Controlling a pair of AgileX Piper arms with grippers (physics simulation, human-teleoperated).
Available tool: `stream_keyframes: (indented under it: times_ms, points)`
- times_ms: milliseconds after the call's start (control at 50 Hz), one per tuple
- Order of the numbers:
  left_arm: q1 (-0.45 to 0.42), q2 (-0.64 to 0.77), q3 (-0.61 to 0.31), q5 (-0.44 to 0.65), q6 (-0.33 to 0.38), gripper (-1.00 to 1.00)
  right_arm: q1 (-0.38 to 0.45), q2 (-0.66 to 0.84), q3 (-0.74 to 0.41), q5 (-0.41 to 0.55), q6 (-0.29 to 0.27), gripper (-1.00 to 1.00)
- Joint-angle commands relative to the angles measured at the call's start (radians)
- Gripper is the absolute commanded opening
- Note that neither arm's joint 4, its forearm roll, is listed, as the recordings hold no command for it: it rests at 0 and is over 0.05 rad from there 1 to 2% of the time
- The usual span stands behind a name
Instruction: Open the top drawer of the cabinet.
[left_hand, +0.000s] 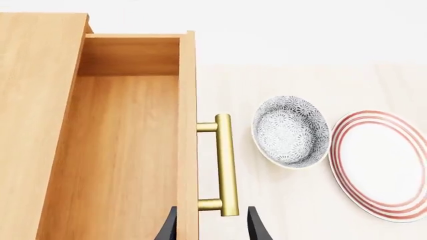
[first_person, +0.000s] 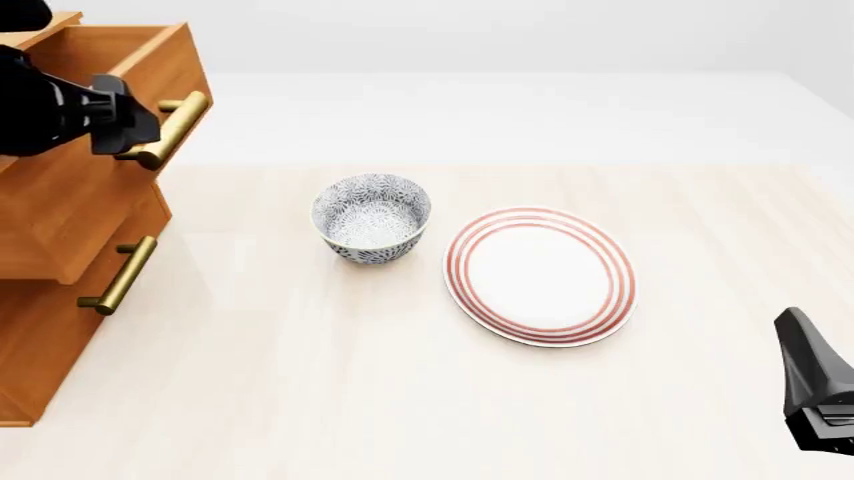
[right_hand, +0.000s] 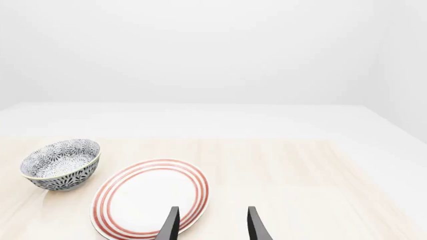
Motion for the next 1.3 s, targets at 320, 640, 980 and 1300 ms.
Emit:
stream_keyframes:
  times_ms: [320, 640, 980, 1300]
  points:
    - [-0.094, 0.012, 0.027, -0.023, 0.019, 1.0, 0.0, 0.0, 0.0, 0.0, 0.0, 1.0]
    - [-0.14, 0.012, 0.02, -0.019, 0.028, 1.0, 0.0, 0.0, 0.0, 0.0, 0.0, 1.0]
    - [-0.202, 0.029, 0.004, -0.019, 0.05, 1.0, 0.0, 0.0, 0.0, 0.0, 0.0, 1.0]
    - [-0.247, 0.033, -0.014, -0.013, 0.075, 1.0, 0.0, 0.0, 0.0, 0.0, 0.0, 1.0]
